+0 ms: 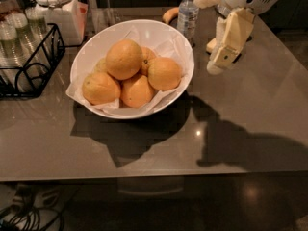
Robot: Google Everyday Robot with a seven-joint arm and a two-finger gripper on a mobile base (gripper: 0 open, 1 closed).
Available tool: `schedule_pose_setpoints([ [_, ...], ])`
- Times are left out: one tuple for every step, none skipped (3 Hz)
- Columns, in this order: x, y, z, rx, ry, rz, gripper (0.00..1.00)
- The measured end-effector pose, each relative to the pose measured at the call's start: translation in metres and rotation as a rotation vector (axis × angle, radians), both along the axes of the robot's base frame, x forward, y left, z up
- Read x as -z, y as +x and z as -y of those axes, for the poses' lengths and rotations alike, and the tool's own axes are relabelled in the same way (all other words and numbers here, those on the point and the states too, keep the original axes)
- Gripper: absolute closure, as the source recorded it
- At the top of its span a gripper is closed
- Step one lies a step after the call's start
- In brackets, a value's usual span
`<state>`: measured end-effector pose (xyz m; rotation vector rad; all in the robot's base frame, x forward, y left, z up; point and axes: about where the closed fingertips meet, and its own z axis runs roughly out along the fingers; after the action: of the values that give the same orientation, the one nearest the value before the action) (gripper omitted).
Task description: Pick orange from white bowl
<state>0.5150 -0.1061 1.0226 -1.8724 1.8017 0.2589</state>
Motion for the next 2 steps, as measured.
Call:
schedule_pose_setpoints([
  [0.013,0.013,-0.017,-0.019,0.061,-0.015,0.0],
  [0.036,0.035,-0.054,-0.074,0.101,-0.078,0.0],
])
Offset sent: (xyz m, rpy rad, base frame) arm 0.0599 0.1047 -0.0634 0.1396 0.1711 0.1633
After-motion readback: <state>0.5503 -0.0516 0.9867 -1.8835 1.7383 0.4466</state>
